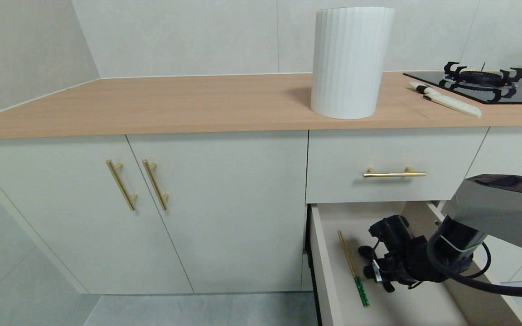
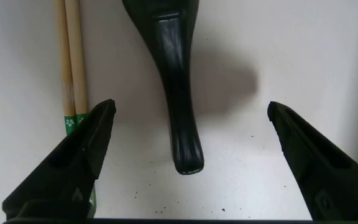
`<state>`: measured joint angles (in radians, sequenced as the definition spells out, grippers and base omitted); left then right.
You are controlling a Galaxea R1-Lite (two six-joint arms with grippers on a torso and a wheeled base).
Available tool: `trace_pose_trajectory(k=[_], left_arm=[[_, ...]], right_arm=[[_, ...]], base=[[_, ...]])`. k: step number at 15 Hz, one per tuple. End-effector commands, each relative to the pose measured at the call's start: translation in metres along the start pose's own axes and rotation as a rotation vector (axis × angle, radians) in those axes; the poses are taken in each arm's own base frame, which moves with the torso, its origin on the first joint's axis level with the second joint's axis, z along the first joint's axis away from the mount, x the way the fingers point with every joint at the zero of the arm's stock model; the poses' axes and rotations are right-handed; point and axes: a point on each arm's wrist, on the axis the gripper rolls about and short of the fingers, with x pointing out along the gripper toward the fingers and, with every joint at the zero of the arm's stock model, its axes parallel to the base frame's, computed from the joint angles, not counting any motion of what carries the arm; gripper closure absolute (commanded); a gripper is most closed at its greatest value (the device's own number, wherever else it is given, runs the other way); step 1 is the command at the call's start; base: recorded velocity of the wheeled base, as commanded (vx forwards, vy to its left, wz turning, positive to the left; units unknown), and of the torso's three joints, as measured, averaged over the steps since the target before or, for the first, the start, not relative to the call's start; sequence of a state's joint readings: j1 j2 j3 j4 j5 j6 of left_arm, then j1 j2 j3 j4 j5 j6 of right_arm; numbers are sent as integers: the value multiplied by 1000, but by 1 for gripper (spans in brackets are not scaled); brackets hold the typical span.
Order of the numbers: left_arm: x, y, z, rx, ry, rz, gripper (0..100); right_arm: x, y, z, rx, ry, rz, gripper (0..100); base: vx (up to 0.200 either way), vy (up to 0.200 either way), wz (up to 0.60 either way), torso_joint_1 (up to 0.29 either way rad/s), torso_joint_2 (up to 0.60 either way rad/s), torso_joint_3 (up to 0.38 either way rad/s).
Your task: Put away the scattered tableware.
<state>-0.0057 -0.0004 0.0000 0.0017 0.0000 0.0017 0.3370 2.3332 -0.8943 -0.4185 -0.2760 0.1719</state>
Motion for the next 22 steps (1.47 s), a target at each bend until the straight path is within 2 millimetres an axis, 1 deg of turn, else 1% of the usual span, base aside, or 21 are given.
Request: trace_pose_trajectory(k=[1,2,3,4,5,6,7,8,9,10,11,12,13,14,16,19,22], left_arm=[[0,0,0,0,0,0,0],[0,0,0,0,-1,0,0],[0,0,0,0,0,0,0],[0,0,0,0,0,0,0],[0,0,0,0,-1,0,0],[0,0,0,0,0,0,0],[0,0,0,0,0,0,0],[0,0,0,0,0,0,0],[0,0,0,0,0,0,0],[0,0,0,0,0,0,0],[0,0,0,0,-1,0,0],[0,0,0,0,0,0,0],[0,0,0,0,0,0,0],[0,0,0,0,0,0,0],[0,0,0,0,0,0,0],[0,0,0,0,0,0,0],[0,0,0,0,-1,0,0]], right_arm=[[-1,0,1,2,-5,1,0],[-4,0,0,1,-4,2,0],[-9,-1,4,5,-20,4,0],[-21,-4,9,15,-43,8,0],[-27,-6,10,17,-54,10,0],[-55,-12,19,29,-110,33,0],[-63,-14,21,33,-121,38,0],[-89,-20,27,39,-144,46,0],[-109,-25,30,39,-143,64,0],[-111,-25,30,40,-144,66,0],[-145,-33,36,37,-143,126,0],[-160,-37,35,32,-130,158,0],[-169,-37,36,27,-127,171,0],[-176,-33,34,19,-122,182,0],[-184,-24,31,20,-117,197,0],[-184,-24,31,21,-117,189,0],[-192,-27,32,28,-144,179,0]], base=[[0,0,0,0,0,0],[0,0,0,0,0,0],[0,0,0,0,0,0],[0,0,0,0,0,0],[0,0,0,0,0,0],[0,0,0,0,0,0],[0,0,0,0,0,0],[0,0,0,0,0,0],[0,0,0,0,0,0],[0,0,0,0,0,0],[0,0,0,0,0,0],[0,0,0,0,0,0],[0,0,0,0,0,0],[0,0,0,0,0,0],[0,0,0,0,0,0],[0,0,0,0,0,0],[0,0,0,0,0,0]])
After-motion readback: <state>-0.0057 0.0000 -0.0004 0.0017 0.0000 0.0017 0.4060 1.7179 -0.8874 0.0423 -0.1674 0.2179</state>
